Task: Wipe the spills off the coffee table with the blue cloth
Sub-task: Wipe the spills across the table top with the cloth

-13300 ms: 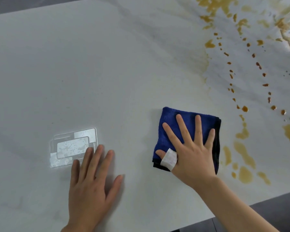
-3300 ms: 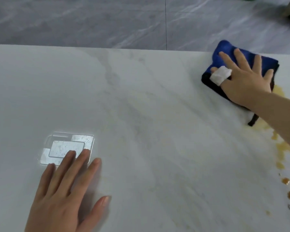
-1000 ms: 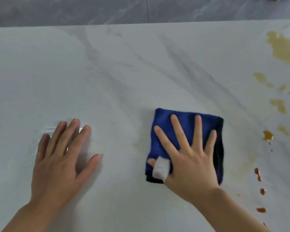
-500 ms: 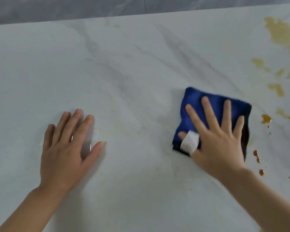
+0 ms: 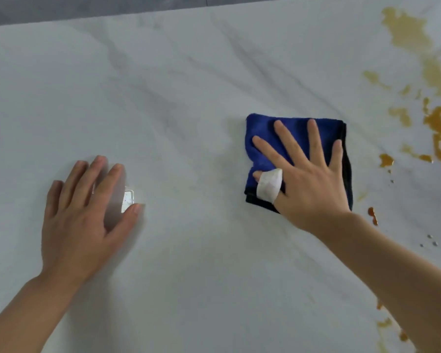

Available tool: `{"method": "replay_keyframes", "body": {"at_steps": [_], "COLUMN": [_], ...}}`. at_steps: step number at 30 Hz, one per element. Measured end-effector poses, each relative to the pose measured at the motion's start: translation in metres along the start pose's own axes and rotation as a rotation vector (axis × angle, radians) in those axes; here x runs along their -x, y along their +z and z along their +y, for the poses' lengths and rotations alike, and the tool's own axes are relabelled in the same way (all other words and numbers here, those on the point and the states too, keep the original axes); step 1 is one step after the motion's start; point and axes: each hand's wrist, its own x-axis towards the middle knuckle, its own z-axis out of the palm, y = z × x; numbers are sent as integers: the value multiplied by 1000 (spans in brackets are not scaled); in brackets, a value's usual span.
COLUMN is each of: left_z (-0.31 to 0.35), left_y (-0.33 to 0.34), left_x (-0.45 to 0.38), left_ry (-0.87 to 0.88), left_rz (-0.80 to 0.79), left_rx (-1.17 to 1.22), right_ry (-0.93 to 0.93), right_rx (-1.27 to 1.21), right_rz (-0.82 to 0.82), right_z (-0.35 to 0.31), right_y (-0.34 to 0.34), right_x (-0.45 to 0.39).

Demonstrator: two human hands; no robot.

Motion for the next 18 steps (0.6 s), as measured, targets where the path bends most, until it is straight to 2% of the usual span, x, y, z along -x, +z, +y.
{"method": "replay_keyframes", "body": {"at_steps": [5,7,11,15,18], "left_z": [2,3,3,2,1], "left_y": [-2,-2,-2,-1,0], "left_x": [-1,-2,-1,-1,0], "left_ry": [-12,-10,-3,1,-3], "left_rz": [-1,-7,3,-3,3], "left_rx": [17,22,15,15,22], "right_ry": [123,76,-134,-196,-85], "right_rx": [-57,-77,-101,-52,-15], "right_rz": [-12,-15,-28,9,50], "right_z": [12,-8,-65,-68,-44], "right_y": [1,1,14,16,10], "right_x": [53,82,119,90,57]}}
